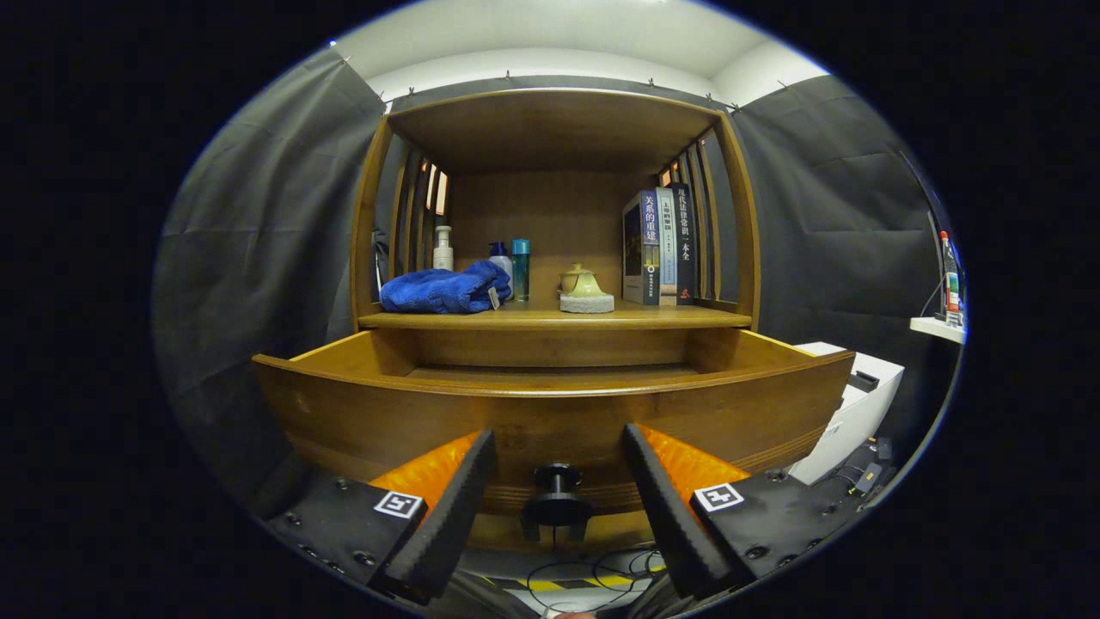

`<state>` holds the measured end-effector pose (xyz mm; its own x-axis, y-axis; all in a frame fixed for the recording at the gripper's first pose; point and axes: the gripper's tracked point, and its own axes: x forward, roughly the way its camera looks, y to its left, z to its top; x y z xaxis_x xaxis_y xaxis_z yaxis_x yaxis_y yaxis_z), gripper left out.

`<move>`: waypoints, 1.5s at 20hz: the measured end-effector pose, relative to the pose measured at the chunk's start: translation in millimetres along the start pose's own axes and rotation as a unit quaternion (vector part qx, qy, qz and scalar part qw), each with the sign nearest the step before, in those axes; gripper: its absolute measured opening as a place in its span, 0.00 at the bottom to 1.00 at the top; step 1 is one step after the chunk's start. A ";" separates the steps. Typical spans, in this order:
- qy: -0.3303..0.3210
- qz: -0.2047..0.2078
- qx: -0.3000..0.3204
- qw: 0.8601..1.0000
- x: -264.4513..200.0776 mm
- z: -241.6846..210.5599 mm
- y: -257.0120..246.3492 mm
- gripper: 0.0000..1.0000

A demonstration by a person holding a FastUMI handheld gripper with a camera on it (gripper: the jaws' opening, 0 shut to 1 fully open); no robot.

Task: Pull open the drawer, take out the items inside it, and place them on the countertop above the cabinet.

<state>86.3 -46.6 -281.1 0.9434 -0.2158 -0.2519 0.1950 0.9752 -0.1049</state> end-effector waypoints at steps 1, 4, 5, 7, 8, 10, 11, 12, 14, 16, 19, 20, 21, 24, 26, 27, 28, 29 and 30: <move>0.001 0.000 -0.003 1.000 6.6 1.6 -0.1 0.99; -0.002 0.001 0.002 1.000 26.4 11.1 -0.7 0.99; 0.005 0.001 0.000 1.000 30.6 8.6 -1.4 0.99; 0.006 0.001 -0.004 1.000 40.4 11.4 -2.3 0.99; 0.003 0.001 -0.008 1.000 45.8 14.3 -1.9 0.99; 0.004 -0.001 -0.022 1.000 58.3 14.2 -2.2 0.99; 0.004 -0.003 -0.027 1.000 64.2 13.8 -2.2 0.99; 0.002 -0.004 -0.030 1.000 74.9 14.3 -1.6 0.99; 0.002 -0.005 -0.035 0.999 94.3 16.4 -0.4 0.99; 0.006 -0.006 -0.028 1.000 112.2 18.2 2.2 0.99; 0.008 -0.007 -0.028 1.000 131.1 21.2 2.4 0.99; 0.009 -0.007 -0.028 1.000 136.4 21.7 2.2 0.99; 0.009 -0.007 -0.027 1.000 142.1 21.9 2.8 0.99; 0.010 -0.008 -0.028 1.000 153.4 23.5 3.3 0.99; 0.011 -0.009 -0.029 0.999 160.6 24.1 3.3 0.99; 0.013 -0.010 -0.027 0.999 161.2 24.3 4.2 0.99; 0.010 -0.012 -0.028 0.999 161.2 24.2 4.5 0.99; 0.008 -0.012 -0.034 0.999 163.6 24.1 5.1 0.99; 0.004 -0.012 -0.040 0.999 161.2 23.6 4.8 0.99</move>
<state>245.6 -75.4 -299.5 0.9362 -0.2406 -0.2561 0.1961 0.9625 -0.1872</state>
